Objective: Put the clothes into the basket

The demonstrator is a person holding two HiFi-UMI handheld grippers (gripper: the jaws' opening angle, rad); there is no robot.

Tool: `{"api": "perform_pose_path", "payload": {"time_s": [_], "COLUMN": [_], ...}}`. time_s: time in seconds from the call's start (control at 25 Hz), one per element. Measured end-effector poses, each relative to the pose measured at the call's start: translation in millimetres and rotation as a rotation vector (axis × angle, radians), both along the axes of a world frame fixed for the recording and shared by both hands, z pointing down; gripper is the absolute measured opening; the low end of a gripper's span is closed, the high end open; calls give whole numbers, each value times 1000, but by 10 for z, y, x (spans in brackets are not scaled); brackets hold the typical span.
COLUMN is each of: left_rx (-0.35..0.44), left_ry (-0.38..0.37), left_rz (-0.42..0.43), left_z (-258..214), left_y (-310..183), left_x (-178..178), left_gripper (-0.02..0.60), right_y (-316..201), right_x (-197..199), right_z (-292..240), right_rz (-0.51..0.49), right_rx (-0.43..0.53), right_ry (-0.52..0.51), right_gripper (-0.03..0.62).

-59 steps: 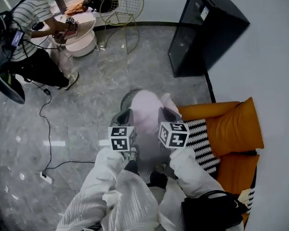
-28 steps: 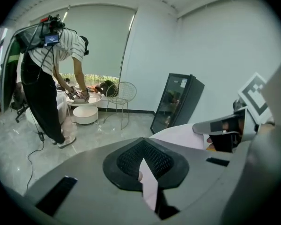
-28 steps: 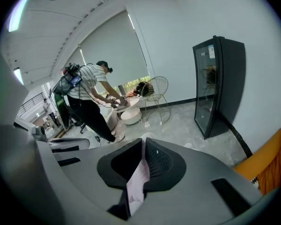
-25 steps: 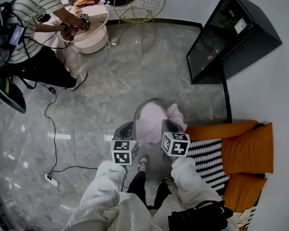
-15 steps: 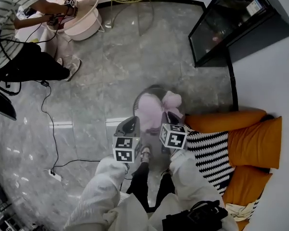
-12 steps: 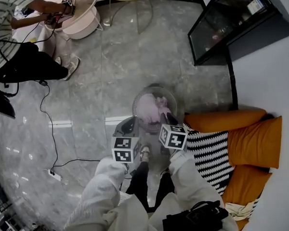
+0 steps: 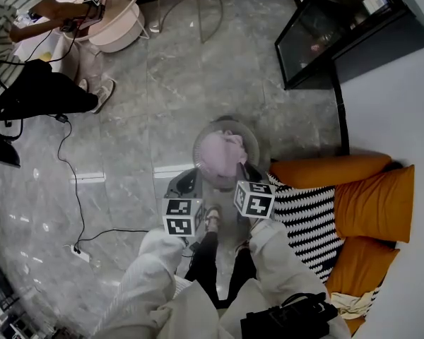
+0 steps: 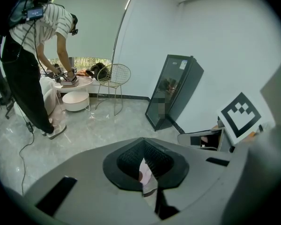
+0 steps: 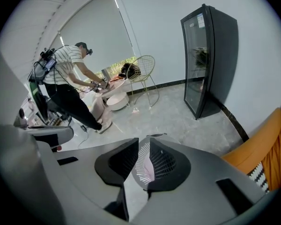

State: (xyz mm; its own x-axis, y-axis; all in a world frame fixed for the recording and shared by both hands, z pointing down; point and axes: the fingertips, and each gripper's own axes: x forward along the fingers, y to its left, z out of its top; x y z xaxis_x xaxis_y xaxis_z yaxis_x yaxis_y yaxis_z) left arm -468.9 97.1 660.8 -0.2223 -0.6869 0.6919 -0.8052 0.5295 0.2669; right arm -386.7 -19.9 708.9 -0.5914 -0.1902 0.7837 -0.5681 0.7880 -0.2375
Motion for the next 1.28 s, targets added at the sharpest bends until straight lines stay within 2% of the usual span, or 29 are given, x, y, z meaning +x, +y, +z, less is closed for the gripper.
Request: {"api": "perform_pose_path", "payload": {"time_s": [0.24, 0.52, 0.68, 1.0, 1.28], "left_rx": [19, 81, 121, 237, 241], "left_ry": [-20, -63, -63, -121, -160], "left_rz": [-2, -10, -7, 52, 84], "left_z": [-180, -661, -952, -1712, -1966], "left_y": [-51, -123, -211, -444, -474], "left_x": [57, 130, 273, 622, 956], "left_gripper": [0, 0, 0, 0, 0], "right_y": [-46, -93, -104, -113, -116], "right_x": [1, 165, 273, 644, 981], "right_z": [-364, -981, -1393, -2308, -2630], "right_rz": [-17, -31, -21, -9, -18], "right_rx": [-3, 67, 93, 216, 277], "right_ry": [-109, -165, -209, -335, -356], "right_gripper": [64, 41, 32, 31, 31]}}
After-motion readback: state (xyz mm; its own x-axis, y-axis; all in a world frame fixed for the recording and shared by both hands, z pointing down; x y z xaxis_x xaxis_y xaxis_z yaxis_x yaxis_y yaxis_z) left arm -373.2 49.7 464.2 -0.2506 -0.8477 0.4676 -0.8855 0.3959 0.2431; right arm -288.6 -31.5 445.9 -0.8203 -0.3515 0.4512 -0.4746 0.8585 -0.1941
